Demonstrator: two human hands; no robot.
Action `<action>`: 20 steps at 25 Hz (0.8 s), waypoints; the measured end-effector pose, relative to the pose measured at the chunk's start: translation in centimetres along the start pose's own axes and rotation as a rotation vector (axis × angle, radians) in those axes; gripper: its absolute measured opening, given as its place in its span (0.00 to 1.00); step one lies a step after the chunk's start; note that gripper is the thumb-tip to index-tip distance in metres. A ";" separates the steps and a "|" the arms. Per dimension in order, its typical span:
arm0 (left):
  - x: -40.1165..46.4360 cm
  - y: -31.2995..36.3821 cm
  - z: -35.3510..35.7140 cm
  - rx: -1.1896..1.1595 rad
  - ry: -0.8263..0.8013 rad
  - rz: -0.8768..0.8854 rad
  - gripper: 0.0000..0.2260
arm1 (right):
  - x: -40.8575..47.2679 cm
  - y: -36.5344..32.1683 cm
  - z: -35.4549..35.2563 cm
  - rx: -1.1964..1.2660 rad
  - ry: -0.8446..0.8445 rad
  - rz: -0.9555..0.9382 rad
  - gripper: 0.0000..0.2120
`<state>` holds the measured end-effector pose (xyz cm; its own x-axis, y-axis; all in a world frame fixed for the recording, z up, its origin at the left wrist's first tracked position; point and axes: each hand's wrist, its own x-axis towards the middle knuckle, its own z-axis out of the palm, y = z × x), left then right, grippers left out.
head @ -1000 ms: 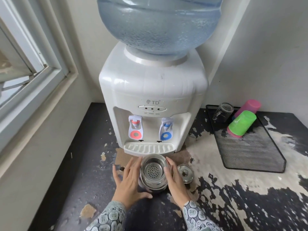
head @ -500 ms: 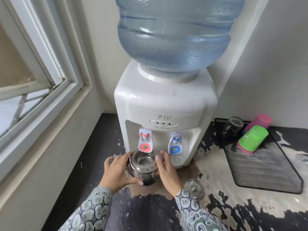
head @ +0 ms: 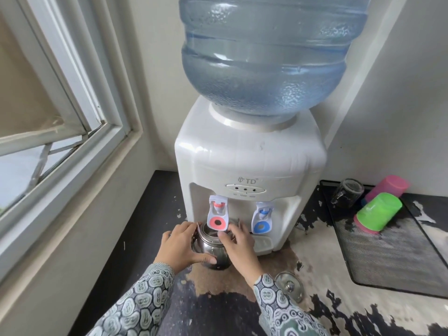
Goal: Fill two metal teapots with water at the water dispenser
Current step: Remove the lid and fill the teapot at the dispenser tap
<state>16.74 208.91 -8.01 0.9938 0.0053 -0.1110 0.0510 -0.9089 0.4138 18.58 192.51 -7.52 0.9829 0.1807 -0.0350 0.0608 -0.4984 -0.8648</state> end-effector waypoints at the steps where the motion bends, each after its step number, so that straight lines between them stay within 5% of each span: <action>1: 0.0 -0.1 0.0 -0.016 -0.003 -0.008 0.60 | 0.0 -0.4 0.1 -0.031 0.021 0.025 0.11; 6: 0.0 -0.4 0.3 -0.050 0.007 -0.018 0.59 | -2.6 -2.5 0.4 0.081 0.087 0.103 0.07; 11: 0.1 -0.6 0.4 -0.055 0.001 -0.009 0.56 | -3.4 -4.5 -0.9 0.344 0.160 -0.107 0.12; 14: 0.1 -0.6 0.3 -0.059 -0.016 -0.010 0.56 | -3.2 -2.4 -0.1 0.184 0.163 -0.162 0.08; 20: 0.1 -0.6 0.2 -0.049 -0.020 -0.006 0.56 | -3.4 1.9 0.9 -0.053 0.031 -0.218 0.18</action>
<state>16.79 209.40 -8.46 0.9914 0.0016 -0.1310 0.0617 -0.8875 0.4566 15.23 191.72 -9.47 0.9503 0.2631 0.1663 0.2809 -0.4946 -0.8225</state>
